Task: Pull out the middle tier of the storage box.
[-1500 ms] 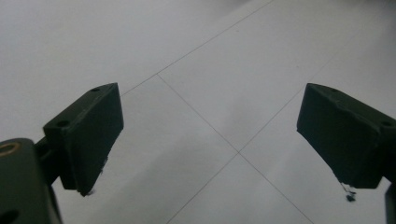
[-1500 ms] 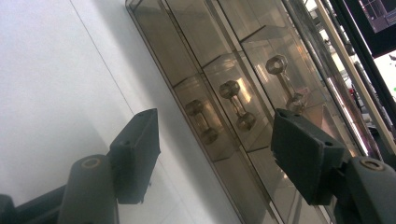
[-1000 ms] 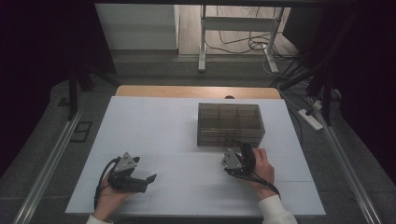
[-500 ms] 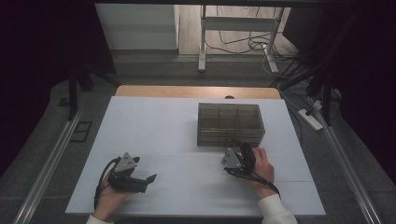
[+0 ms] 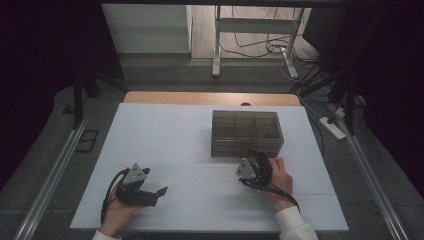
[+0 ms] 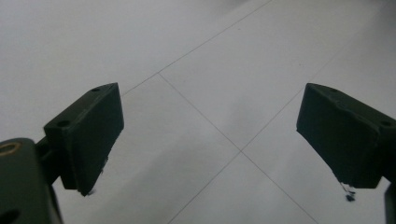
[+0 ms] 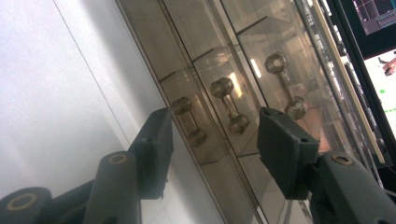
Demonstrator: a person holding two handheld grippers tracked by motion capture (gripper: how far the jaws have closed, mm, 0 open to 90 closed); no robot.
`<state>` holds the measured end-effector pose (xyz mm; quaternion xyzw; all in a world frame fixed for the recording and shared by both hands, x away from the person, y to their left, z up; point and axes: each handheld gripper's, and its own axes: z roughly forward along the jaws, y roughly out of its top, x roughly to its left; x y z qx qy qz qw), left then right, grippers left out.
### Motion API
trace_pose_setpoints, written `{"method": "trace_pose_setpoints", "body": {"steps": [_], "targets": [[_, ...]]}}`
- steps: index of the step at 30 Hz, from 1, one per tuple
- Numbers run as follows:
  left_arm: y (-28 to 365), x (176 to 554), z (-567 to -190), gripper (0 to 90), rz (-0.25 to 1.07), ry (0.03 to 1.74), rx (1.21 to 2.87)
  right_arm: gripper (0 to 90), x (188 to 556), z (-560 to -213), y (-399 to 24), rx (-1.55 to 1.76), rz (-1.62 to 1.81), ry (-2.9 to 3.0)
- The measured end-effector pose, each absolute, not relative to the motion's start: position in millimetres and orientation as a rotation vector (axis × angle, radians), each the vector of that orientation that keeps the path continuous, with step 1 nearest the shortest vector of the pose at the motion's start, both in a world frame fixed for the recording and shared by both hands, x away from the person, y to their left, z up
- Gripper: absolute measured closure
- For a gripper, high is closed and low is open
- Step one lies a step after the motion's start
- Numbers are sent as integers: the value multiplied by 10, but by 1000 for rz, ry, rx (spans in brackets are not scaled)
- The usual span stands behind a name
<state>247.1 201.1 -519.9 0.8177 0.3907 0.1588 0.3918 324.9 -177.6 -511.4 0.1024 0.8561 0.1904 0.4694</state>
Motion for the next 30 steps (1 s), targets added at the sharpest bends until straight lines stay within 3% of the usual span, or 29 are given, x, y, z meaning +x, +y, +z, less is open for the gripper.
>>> {"method": "trace_pose_setpoints", "body": {"steps": [30], "targets": [[2017,2466,-5192,82,408,992,2072,589,3371,-5199,-1763,203,379,2068]]}}
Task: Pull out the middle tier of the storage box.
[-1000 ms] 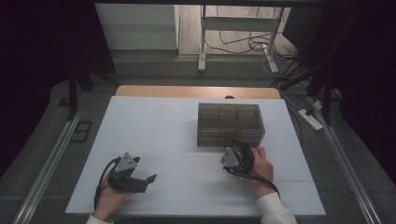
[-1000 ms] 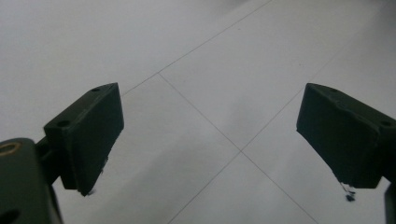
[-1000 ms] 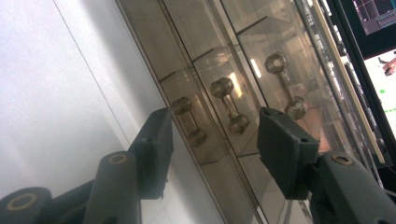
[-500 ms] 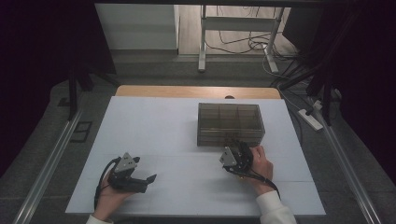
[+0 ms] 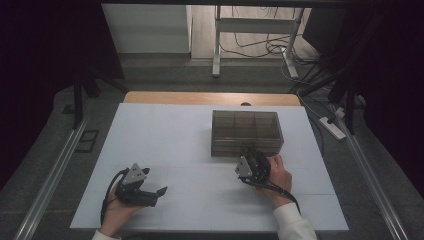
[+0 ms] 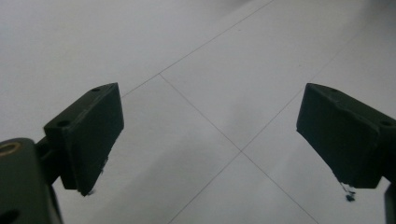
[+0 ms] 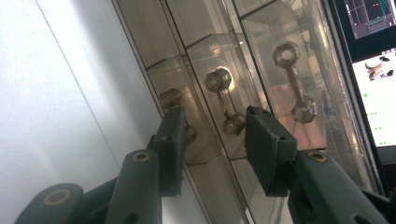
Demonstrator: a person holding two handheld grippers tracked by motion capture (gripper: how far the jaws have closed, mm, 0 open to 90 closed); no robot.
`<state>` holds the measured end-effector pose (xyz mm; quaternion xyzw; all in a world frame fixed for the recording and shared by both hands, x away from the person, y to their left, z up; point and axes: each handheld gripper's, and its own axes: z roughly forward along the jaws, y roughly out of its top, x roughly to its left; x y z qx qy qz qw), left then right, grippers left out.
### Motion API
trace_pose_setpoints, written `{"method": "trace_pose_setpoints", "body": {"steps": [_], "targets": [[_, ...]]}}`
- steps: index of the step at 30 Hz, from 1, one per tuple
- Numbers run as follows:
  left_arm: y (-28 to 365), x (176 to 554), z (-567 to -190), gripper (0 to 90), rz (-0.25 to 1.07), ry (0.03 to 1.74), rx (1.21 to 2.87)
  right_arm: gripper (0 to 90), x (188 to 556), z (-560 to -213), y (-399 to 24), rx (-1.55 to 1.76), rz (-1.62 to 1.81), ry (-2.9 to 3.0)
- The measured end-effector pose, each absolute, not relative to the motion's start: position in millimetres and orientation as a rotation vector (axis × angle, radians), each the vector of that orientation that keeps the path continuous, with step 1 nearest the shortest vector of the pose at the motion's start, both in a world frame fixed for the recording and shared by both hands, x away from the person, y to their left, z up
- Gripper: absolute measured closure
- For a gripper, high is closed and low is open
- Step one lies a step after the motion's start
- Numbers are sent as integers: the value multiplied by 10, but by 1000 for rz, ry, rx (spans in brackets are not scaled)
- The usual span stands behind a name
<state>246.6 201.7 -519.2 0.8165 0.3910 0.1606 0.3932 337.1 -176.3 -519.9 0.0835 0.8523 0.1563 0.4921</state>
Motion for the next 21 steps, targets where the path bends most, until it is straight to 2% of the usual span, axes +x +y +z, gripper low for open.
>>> {"method": "trace_pose_setpoints", "body": {"steps": [21], "targets": [[2015,2461,-5186,82,413,990,2075,727,3381,-5219,-1736,165,362,1997]]}}
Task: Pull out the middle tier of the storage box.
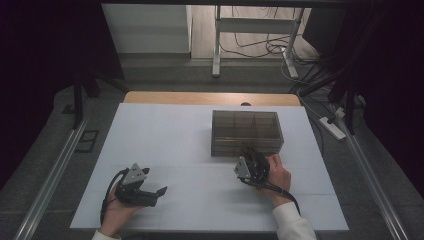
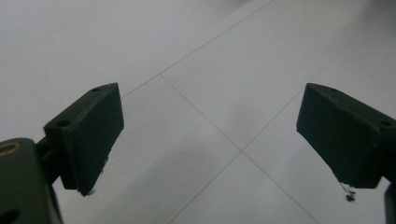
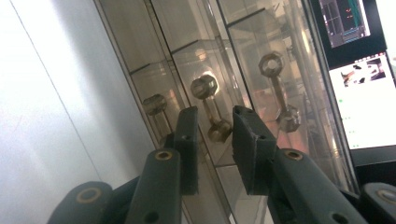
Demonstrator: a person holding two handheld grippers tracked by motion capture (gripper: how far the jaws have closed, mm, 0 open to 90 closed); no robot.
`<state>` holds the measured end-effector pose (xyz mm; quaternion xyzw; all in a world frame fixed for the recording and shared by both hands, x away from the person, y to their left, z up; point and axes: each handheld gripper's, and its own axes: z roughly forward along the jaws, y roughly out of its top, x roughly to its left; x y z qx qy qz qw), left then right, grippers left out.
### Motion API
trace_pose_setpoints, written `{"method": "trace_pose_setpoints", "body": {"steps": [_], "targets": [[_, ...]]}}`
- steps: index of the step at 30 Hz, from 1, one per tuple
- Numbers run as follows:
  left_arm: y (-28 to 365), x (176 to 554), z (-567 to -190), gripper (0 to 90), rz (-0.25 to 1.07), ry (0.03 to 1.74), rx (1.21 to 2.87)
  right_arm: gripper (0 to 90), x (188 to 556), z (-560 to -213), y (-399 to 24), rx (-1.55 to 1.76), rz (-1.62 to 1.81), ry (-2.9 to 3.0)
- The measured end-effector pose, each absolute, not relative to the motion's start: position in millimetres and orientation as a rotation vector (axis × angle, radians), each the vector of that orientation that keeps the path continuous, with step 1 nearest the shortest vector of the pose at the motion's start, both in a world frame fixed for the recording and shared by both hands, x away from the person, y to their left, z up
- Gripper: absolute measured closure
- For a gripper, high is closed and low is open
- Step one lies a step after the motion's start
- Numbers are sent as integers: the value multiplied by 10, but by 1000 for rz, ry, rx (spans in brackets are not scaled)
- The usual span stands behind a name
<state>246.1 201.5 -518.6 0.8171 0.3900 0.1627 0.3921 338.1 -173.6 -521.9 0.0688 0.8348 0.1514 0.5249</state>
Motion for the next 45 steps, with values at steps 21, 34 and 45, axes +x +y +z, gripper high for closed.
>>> {"method": "trace_pose_setpoints", "body": {"steps": [21,34,45], "targets": [[2027,2462,-5182,82,414,993,2073,785,3369,-5232,-1734,115,320,1961],[2071,2460,-5171,82,418,1004,2060,792,3323,-5237,-1733,119,312,1957],[2092,2459,-5169,82,423,1012,2056,791,3259,-5234,-1732,110,299,1964]]}}
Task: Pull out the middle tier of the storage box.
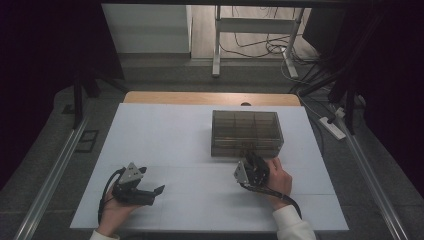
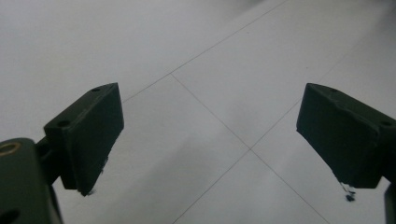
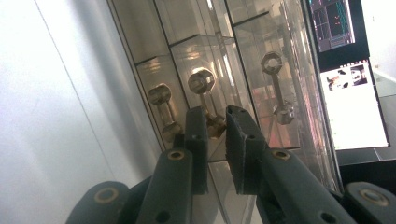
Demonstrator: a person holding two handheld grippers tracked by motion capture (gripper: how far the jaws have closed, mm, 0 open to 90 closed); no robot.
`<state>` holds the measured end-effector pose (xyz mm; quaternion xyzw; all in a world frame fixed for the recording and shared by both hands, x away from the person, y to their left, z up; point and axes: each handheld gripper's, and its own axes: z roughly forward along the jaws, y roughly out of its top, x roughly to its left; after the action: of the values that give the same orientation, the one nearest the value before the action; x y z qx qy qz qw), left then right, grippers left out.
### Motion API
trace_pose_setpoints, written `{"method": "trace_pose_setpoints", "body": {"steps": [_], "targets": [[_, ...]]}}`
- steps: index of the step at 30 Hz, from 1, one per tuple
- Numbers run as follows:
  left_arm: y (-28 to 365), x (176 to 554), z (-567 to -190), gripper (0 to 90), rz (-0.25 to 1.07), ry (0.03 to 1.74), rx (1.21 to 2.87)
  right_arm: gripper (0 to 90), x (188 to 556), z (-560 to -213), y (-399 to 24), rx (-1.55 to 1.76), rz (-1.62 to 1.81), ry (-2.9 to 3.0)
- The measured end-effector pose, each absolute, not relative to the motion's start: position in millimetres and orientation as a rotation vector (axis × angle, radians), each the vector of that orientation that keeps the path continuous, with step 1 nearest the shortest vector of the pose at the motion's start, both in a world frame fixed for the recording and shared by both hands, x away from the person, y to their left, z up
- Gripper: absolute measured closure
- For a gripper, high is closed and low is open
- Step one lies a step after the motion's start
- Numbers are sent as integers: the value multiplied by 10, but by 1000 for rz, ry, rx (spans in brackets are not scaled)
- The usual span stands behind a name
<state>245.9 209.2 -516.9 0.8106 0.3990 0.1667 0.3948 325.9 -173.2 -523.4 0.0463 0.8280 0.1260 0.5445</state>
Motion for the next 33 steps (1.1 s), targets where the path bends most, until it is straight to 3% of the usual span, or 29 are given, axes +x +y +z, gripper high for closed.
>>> {"method": "trace_pose_setpoints", "body": {"steps": [9,18,33], "targets": [[2086,2457,-5169,82,425,1012,2058,779,3253,-5222,-1752,118,322,1978],[2087,2457,-5171,84,427,1014,2057,548,3250,-5158,-1786,211,488,2048],[2083,2457,-5168,96,421,1011,2050,398,3243,-4992,-1873,451,852,2201]]}}
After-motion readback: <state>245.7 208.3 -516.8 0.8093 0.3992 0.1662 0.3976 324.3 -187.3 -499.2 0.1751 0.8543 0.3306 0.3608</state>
